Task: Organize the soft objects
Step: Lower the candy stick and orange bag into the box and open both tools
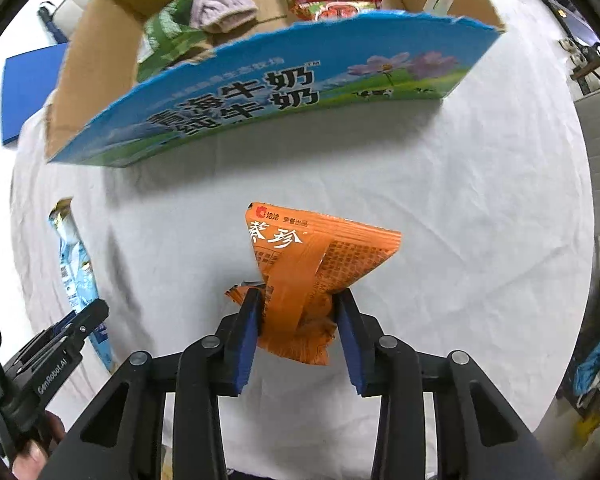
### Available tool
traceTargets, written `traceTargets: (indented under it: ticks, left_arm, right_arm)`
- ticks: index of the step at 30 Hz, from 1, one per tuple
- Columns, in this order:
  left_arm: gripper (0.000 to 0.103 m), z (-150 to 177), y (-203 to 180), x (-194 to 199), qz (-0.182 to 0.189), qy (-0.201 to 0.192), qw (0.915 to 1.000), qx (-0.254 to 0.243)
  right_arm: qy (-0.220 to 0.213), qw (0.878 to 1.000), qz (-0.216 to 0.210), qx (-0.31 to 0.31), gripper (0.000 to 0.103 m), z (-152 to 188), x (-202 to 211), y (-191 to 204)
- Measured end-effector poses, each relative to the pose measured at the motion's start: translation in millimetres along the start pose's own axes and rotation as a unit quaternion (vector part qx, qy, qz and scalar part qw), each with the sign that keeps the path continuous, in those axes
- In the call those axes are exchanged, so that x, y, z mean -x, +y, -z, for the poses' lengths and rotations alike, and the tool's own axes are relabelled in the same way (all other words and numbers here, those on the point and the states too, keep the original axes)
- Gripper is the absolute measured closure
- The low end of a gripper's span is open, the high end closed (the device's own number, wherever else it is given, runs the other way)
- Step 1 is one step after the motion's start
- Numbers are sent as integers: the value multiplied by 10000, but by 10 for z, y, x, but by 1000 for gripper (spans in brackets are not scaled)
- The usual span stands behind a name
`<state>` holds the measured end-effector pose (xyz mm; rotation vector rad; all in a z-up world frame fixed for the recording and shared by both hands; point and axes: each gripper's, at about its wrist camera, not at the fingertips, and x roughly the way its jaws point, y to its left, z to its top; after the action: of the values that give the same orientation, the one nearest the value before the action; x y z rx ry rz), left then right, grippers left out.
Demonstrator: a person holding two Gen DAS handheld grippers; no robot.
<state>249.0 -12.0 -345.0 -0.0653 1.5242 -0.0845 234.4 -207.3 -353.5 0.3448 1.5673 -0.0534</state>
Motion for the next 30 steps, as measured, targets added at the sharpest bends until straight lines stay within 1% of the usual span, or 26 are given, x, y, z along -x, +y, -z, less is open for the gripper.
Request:
traceTargets:
  ticks: [1,2,3,6,7,8,10,11,12,14,18,20,24,27,30]
  left_arm:
    - [80,50,-79,83,80,-72,9999,-79]
    - [80,64,-132,159,142,-128,9997,-139]
    - [80,85,-228,258,227,-198,9993,-206]
    - [80,8,-463,550,423,-414,9974,-413]
    - [80,-150,-461,667,484,-482,9966,-469]
    - [80,-188,-447,748,535,-555,9956,-525]
    - [80,-273,-580,970,669,-732,9931,-629]
    - [80,-363,-499,1025,699,-793,9921,-678]
    - [80,-431,-567,1121,697,-887,9908,-746]
    - [80,-540,-696,1208,695,-987,9892,-837]
    - [80,-936,-806,1339,751,-1117,9868,-904]
    - [80,-1151,-842,1286,731,-1110,9866,-947]
    - [80,-1538,-820,1208,752,-965,9888,-861]
    - [80,-1788,-808,1110,754,-752,9915,-743]
    - [80,-2002,-768,912,758,-452,9942,-621]
  right_arm:
    - [-36,10000,-54,0,65,-25,56,-2]
    - [-65,9999,-117,-5,65,-120,125,-34]
    - [-105,9997,-201,0,66,-93,200,-49]
    - [-251,9988,-414,3,67,-92,463,-90]
    - [-309,9984,-478,7,67,-98,572,-111]
    - [-380,9978,-550,20,67,-87,672,-113]
    - [-554,9961,-682,71,67,-122,909,-116]
    - [-628,9952,-738,95,67,-164,1036,-128]
    - [-706,9944,-778,118,67,-201,1129,-121]
    - [-861,9926,-838,178,67,-298,1316,-103]
    - [-1169,9892,-835,289,68,-576,1597,-48]
    - [-1305,9876,-802,353,68,-733,1710,-12]
    - [-1357,9870,-730,456,68,-1050,1753,55]
    - [-1299,9881,-640,514,68,-1293,1653,114]
    - [-1165,9899,-528,607,68,-1506,1487,187]
